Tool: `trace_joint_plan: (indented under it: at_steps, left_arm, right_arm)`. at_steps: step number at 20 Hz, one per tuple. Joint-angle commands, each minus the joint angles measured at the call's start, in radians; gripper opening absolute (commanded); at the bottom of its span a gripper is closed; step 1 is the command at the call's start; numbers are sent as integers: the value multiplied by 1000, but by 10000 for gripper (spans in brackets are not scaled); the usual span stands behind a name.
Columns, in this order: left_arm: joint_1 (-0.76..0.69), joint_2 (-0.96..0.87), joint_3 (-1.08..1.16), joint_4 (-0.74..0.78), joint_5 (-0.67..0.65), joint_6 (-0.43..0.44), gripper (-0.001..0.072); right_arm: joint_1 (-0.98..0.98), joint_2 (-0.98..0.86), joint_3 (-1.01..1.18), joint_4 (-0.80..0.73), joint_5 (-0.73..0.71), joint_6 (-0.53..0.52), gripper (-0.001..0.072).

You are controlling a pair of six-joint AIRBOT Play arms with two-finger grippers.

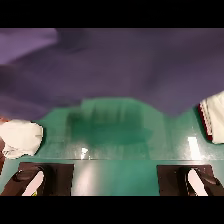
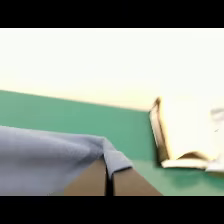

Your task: Fold the shirts.

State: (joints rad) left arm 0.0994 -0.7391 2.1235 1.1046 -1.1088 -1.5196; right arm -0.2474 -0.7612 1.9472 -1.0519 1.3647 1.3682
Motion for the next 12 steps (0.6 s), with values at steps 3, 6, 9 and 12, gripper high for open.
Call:
trace_joint_plan:
  at_steps: [3, 6, 9, 12]
  left_arm:
    - [1, -28, -3, 30, -38, -55, 20]
    - [1, -37, -283, -45, -93, -51, 20]
    - [1, -108, -561, -50, -159, -50, 21]
    - [-6, -237, -786, -49, -129, -11, 21]
  right_arm:
    - [0, -97, 174, -119, 180, 77, 17]
    - [3, -135, -23, -64, 190, 98, 16]
    - [3, -224, -228, -38, 194, 98, 16]
    - [3, -352, -380, -41, 197, 98, 17]
